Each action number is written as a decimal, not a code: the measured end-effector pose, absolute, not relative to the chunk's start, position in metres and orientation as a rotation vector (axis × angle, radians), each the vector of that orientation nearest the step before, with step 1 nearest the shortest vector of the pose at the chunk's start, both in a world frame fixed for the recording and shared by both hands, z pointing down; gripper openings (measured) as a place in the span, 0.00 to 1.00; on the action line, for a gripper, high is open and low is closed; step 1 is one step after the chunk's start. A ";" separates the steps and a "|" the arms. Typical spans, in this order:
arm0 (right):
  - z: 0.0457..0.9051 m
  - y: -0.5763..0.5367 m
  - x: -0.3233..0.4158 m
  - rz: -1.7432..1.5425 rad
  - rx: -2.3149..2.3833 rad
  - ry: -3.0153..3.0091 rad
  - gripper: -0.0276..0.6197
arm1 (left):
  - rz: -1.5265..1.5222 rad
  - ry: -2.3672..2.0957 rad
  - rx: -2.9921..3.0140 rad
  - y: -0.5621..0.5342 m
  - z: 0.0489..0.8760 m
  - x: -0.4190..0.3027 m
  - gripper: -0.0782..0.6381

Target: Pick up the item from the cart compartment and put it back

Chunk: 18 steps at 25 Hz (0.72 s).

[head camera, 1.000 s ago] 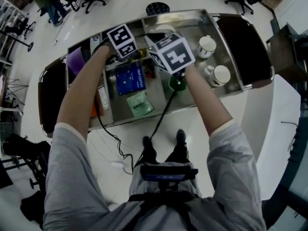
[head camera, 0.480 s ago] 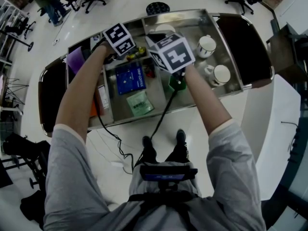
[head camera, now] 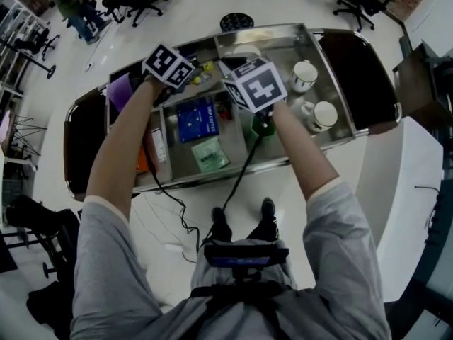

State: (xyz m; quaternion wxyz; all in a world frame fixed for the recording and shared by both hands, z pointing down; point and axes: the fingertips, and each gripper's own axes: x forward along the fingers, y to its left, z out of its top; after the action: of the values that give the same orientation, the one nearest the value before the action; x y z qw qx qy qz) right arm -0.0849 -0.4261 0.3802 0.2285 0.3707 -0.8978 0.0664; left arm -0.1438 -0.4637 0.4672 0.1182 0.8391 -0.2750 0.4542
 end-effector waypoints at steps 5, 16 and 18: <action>0.372 -0.423 -0.086 0.174 1.028 -2.476 0.06 | 1.095 -1.026 2.513 -0.465 0.436 -0.151 0.15; 0.370 -0.421 -0.086 0.208 1.043 -2.493 0.06 | 0.549 -1.455 2.535 -0.441 0.391 -0.183 0.15; 0.370 -0.419 -0.086 0.225 1.041 -2.505 0.06 | 0.474 -1.501 2.525 -0.433 0.385 -0.189 0.14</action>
State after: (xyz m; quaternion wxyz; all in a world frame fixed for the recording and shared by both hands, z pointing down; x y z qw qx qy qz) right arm -0.0864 -0.4193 0.3697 0.2084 0.3741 -0.9000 0.0810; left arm -0.1886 -0.4326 0.3846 0.0830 0.8457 -0.5027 0.1589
